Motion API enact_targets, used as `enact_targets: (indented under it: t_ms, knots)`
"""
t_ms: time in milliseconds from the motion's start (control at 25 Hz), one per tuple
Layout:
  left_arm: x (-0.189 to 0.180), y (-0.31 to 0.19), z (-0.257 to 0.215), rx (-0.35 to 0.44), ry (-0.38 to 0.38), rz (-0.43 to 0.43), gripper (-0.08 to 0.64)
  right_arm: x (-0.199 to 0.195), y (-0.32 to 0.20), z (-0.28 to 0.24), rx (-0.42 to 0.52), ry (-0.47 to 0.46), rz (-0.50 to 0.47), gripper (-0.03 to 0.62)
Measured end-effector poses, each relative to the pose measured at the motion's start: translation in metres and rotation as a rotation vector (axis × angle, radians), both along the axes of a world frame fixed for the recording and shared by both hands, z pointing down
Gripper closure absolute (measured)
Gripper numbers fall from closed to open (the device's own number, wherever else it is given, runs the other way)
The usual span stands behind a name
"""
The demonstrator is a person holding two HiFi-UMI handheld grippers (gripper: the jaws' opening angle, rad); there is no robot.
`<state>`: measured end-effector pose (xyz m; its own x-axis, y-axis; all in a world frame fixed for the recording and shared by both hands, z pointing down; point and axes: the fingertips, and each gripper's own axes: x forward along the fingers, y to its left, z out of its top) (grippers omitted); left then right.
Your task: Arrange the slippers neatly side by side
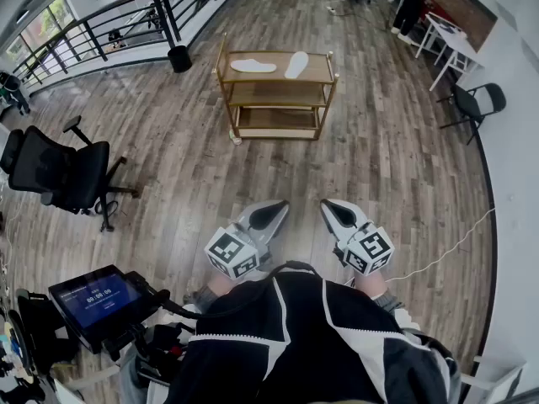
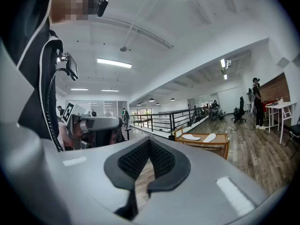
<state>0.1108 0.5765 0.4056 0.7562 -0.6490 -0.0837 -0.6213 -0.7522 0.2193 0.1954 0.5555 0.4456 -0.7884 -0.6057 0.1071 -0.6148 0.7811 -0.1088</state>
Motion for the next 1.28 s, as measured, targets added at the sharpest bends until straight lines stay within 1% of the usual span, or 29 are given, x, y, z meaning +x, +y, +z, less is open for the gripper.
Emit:
enact_targets:
  t_ms: [320,520,680,960,1080,1280]
  knots:
    - [0.011,0.015,0.002,-0.008,-0.003,0.039,0.541,0.001,0.016,0.001,0.006,0.002,0.0,0.591]
    - [0.019,0.019,0.002,-0.01,-0.006,0.061,0.541,0.006,0.024,-0.001,-0.003,-0.028,-0.004,0.589]
    - [0.025,0.022,0.002,-0.012,-0.018,0.08,0.541,0.005,0.028,0.001,0.01,-0.011,0.0,0.588]
    - [0.025,0.02,0.005,-0.019,-0.034,0.087,0.541,0.005,0.025,0.002,0.004,-0.043,-0.003,0.588]
    - [0.025,0.027,0.012,-0.041,-0.044,0.086,0.541,0.003,0.032,0.009,-0.007,-0.047,-0.01,0.588]
    - [0.027,0.029,0.011,-0.041,-0.055,0.09,0.541,0.0,0.037,0.008,0.005,-0.063,-0.027,0.588]
